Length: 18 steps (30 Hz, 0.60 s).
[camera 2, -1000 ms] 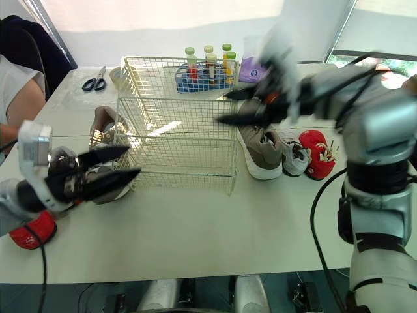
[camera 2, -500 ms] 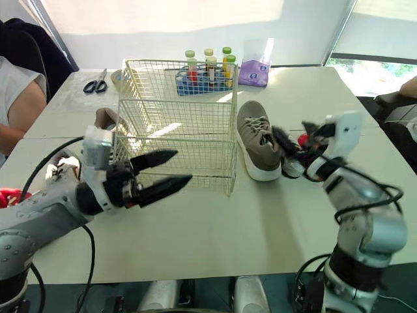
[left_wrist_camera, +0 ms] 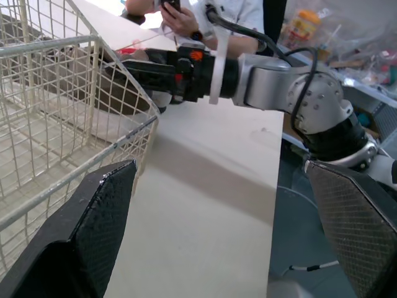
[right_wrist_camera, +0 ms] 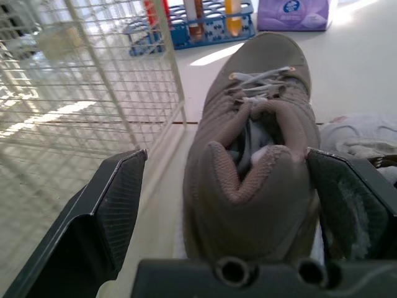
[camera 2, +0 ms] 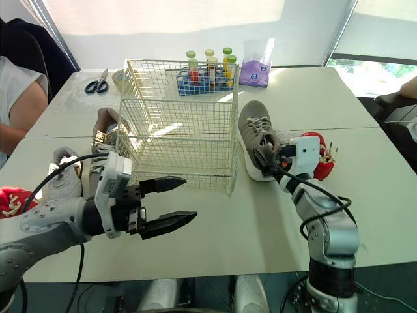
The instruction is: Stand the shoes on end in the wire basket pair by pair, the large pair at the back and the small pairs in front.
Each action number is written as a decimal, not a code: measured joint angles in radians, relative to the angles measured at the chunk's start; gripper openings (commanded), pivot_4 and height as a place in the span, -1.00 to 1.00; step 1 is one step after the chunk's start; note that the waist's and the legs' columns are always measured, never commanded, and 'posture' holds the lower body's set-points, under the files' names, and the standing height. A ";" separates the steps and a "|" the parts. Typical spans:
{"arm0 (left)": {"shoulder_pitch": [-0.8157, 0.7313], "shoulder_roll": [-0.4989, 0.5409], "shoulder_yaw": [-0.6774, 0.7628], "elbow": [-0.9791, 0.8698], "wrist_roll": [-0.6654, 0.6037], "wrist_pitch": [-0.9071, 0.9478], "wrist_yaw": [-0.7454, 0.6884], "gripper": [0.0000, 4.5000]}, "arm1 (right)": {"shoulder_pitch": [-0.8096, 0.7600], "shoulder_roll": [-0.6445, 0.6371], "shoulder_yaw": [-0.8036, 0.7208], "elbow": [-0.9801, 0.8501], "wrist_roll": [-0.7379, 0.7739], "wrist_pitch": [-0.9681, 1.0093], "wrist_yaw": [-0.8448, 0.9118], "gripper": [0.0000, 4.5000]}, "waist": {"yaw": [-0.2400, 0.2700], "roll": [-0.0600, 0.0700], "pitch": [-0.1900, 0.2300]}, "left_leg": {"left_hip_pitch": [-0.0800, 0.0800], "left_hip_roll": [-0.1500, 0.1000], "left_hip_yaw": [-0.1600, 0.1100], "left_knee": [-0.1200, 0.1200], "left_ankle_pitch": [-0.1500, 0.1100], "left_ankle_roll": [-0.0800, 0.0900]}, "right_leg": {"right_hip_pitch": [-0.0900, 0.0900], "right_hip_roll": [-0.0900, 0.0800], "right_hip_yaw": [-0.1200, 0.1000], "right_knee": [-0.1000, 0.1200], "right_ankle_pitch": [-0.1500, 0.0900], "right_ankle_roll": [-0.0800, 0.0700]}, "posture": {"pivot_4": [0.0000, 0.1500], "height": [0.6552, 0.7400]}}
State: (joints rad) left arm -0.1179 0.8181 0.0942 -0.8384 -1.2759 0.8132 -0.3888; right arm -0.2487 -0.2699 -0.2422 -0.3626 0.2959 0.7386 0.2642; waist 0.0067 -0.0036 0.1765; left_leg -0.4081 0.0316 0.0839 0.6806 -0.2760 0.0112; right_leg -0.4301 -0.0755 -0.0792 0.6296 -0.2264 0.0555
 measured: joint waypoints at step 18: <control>0.042 0.040 0.088 0.073 0.051 -0.015 -0.089 1.00 | -0.043 0.007 0.053 0.061 -0.056 -0.099 -0.071 -0.83 | -0.003 0.002 0.003 | -0.002 0.000 0.000 -0.001 0.000 0.000 | -0.003 -0.001 0.000 0.000 0.000 0.000 | 1.00 1.00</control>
State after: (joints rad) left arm -0.0763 0.8585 0.1820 -0.7650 -1.2249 0.7981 -0.4782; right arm -0.2916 -0.2629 -0.1891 -0.3017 0.2395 0.6398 0.1937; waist 0.0035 -0.0020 0.1790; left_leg -0.4102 0.0320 0.0842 0.6800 -0.2762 0.0112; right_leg -0.4332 -0.0762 -0.0793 0.6294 -0.2264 0.0555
